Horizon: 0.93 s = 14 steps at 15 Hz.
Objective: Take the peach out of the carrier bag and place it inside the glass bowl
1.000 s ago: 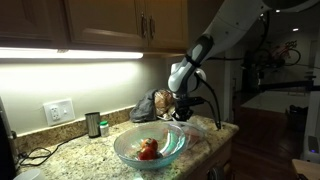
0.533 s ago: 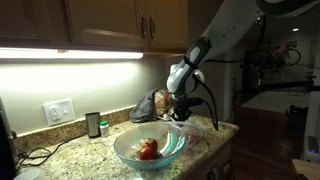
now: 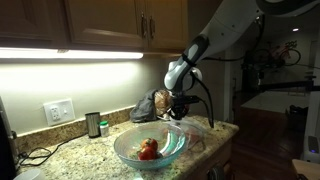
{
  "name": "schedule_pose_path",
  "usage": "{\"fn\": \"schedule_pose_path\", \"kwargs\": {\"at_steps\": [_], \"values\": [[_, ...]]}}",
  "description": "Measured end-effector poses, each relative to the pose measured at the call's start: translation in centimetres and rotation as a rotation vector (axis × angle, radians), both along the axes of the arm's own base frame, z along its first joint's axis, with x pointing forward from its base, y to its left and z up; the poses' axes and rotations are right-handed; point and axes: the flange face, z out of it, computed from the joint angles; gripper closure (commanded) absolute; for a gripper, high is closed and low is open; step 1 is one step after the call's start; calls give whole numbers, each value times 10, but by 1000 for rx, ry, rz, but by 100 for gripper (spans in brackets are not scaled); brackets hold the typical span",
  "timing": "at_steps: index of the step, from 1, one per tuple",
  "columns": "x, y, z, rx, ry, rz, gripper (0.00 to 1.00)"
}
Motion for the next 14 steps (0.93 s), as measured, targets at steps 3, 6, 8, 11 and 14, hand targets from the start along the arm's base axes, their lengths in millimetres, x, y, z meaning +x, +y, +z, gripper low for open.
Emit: {"fn": "schedule_pose_path", "kwargs": {"at_steps": [3, 6, 8, 11, 14], "values": [[1, 0, 1, 21, -8, 8, 93], [-1, -6, 1, 56, -12, 24, 93], [-2, -9, 1, 82, -8, 35, 93], [-3, -11, 2, 114, 5, 49, 93], [-3, -10, 3, 128, 11, 55, 93]]}}
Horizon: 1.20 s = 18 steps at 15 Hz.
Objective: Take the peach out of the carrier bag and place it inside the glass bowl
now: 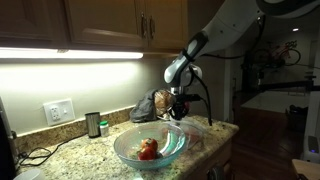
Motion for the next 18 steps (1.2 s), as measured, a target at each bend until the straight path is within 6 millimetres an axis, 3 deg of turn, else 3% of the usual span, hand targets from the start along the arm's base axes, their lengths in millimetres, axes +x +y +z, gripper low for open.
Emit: {"fn": "schedule_pose_path", "kwargs": {"at_steps": [8, 9, 10, 18], "values": [[-1, -1, 0, 34, 3, 13, 93], [-1, -1, 0, 36, 3, 13, 68], [-1, -1, 0, 38, 2, 13, 67], [-1, 4, -3, 72, 6, 21, 16]]}}
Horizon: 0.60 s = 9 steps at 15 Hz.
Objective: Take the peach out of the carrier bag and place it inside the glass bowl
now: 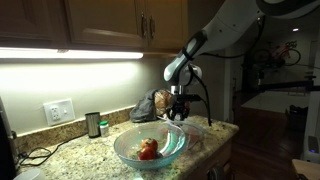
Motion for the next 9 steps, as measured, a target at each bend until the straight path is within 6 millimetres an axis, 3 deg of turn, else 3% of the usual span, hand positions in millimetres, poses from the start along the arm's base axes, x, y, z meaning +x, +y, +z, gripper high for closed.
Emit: {"fn": "schedule_pose_path", "kwargs": {"at_steps": [2, 9], "values": [[1, 4, -2, 11, 4, 4, 2], [1, 7, -4, 22, 10, 6, 0]]}}
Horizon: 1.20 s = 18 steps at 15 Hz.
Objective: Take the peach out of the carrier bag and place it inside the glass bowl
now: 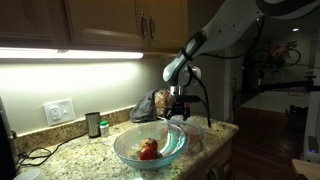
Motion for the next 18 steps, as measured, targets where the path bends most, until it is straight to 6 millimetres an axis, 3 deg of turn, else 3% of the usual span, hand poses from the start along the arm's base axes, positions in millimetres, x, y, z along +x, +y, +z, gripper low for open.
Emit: {"fn": "schedule_pose_path", "kwargs": {"at_steps": [18], "values": [[-7, -11, -23, 0, 30, -18, 0]]}}
